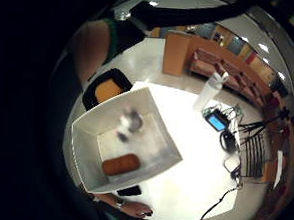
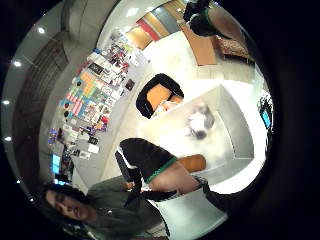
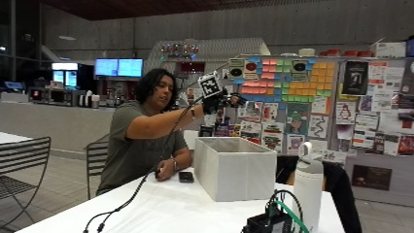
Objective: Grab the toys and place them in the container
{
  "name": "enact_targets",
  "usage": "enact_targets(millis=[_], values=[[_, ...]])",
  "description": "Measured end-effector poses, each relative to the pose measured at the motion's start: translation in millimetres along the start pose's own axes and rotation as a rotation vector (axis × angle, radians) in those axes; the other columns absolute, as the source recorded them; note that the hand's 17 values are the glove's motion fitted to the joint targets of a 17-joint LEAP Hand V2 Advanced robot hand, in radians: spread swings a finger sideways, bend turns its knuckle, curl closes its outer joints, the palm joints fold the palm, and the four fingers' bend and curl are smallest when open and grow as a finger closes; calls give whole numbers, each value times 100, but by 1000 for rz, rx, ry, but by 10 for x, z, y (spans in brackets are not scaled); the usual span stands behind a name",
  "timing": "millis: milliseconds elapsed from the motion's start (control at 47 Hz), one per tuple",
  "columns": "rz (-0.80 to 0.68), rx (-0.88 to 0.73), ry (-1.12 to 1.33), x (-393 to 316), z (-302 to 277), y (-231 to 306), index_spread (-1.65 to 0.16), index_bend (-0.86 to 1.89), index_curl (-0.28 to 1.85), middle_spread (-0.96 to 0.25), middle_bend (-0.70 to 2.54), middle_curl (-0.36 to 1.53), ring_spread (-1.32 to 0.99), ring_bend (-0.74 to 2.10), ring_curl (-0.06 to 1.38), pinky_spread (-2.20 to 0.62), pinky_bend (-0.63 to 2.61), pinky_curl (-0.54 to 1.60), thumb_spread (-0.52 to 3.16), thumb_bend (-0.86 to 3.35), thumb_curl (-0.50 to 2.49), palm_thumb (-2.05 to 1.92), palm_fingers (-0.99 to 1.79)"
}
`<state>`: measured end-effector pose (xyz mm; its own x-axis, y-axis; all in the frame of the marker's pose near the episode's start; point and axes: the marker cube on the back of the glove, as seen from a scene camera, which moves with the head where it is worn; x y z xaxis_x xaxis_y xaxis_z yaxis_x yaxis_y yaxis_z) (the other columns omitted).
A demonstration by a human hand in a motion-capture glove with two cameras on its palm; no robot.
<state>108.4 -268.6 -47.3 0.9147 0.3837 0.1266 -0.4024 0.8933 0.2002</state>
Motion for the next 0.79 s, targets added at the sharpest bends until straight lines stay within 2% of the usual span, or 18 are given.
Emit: enact_targets(millis=[64,149,234,298,341,405,426,511,596,788], values=[[-77,-5,-29,34,-78,212,-43,33,71,-18,57,46,-29,76,31,-6,82,36,95,-11,41,-13,2],[-250,-25,130,271,-142,610,-44,34,69,-17,52,44,-29,75,30,-3,80,35,96,-10,38,-12,6],[-260,-69,164,420,-203,967,-44,33,67,-16,51,43,-29,78,30,-1,78,34,96,-10,35,-12,11],[-326,-100,149,502,-249,1275,-44,33,66,-16,50,43,-28,78,30,0,76,33,96,-10,33,-12,12],[-255,-109,137,560,-275,1438,-44,32,65,-16,50,42,-28,78,31,0,76,33,96,-9,32,-12,12],[-52,-119,106,590,-300,1662,-44,31,64,-16,49,42,-28,78,31,1,75,33,96,-9,31,-12,12],[-41,-127,99,594,-304,1760,-44,30,64,-16,49,42,-28,78,31,1,74,33,96,-9,30,-12,12],[-149,-160,110,708,-298,2154,-44,29,62,-16,48,42,-28,78,30,1,73,33,97,-9,29,-12,14],[-22,-176,80,775,-250,2429,-44,28,61,-16,46,41,-28,78,30,2,72,32,98,-9,27,-12,15],[-18,-210,0,777,-137,2952,-44,26,58,-16,44,40,-28,77,29,1,69,32,99,-9,25,-11,19]])
